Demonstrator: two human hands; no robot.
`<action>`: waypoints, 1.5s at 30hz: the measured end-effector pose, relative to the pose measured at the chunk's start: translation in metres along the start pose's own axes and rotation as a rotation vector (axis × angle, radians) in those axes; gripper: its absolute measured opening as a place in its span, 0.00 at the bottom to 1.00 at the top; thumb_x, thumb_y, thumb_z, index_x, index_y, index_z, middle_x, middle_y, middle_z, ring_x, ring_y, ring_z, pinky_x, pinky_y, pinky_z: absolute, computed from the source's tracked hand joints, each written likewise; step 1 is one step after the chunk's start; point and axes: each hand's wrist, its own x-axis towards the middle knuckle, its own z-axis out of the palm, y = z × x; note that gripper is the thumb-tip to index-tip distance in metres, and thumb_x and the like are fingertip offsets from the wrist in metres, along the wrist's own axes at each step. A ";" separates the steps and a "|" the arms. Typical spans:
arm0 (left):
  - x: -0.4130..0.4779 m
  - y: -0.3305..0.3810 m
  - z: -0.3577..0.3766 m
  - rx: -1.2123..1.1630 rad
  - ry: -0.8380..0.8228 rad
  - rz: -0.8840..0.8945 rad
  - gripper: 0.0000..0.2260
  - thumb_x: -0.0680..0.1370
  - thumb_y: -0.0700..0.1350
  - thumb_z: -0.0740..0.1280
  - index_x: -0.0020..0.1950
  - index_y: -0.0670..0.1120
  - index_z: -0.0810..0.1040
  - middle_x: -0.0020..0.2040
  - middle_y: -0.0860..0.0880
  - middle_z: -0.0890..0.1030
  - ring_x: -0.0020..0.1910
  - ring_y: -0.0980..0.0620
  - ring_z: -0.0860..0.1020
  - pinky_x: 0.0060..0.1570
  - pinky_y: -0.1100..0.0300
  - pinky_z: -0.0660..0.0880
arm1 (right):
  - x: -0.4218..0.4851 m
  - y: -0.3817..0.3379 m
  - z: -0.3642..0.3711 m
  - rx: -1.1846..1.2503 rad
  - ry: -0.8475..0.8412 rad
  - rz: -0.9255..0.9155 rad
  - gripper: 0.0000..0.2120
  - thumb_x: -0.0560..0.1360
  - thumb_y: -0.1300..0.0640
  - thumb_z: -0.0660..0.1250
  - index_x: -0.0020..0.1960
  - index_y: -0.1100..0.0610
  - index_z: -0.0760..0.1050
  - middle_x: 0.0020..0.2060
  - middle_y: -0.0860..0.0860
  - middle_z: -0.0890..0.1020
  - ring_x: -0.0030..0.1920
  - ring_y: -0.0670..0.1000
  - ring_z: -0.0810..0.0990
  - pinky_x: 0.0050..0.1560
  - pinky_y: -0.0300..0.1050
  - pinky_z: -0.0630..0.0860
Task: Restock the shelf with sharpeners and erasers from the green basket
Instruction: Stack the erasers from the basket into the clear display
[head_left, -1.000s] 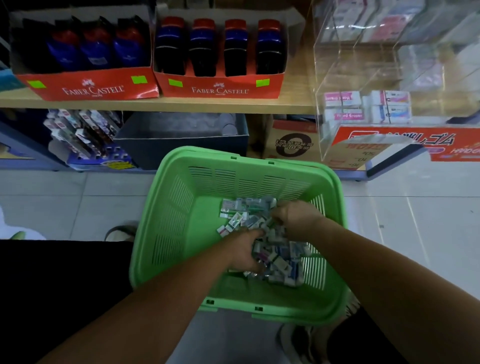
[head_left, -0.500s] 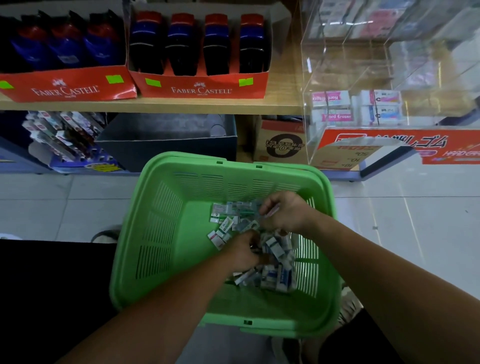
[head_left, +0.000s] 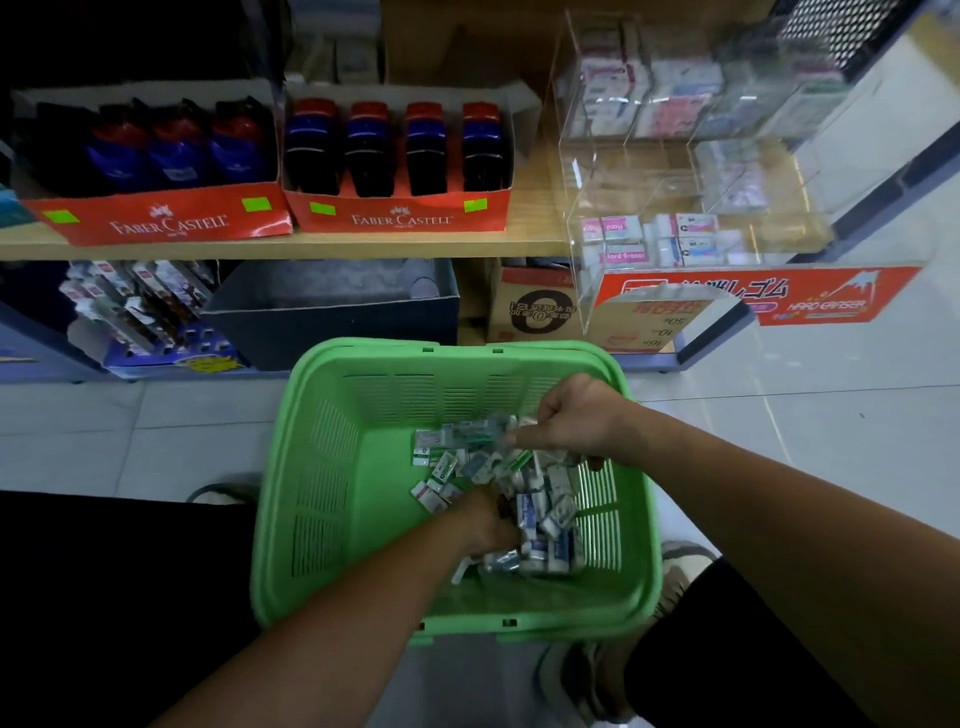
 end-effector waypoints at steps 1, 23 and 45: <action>-0.004 -0.001 -0.001 0.036 -0.006 0.017 0.24 0.82 0.50 0.70 0.76 0.46 0.71 0.71 0.44 0.77 0.67 0.45 0.77 0.69 0.53 0.73 | -0.006 0.000 -0.002 -0.046 0.030 -0.015 0.16 0.73 0.46 0.79 0.39 0.56 0.78 0.31 0.51 0.81 0.27 0.47 0.78 0.25 0.38 0.74; -0.198 0.115 -0.153 -0.169 0.187 0.441 0.07 0.80 0.43 0.72 0.58 0.44 0.82 0.36 0.49 0.80 0.27 0.54 0.68 0.22 0.64 0.60 | -0.117 -0.063 -0.109 0.113 -0.024 -0.121 0.08 0.81 0.55 0.71 0.47 0.57 0.84 0.47 0.52 0.88 0.32 0.49 0.77 0.26 0.42 0.71; -0.166 0.207 -0.174 -0.356 0.418 0.455 0.02 0.78 0.45 0.75 0.49 0.47 0.85 0.39 0.48 0.84 0.20 0.58 0.66 0.20 0.65 0.60 | -0.107 -0.020 -0.235 0.396 0.460 -0.064 0.10 0.79 0.55 0.74 0.43 0.60 0.85 0.41 0.55 0.87 0.33 0.54 0.78 0.28 0.45 0.73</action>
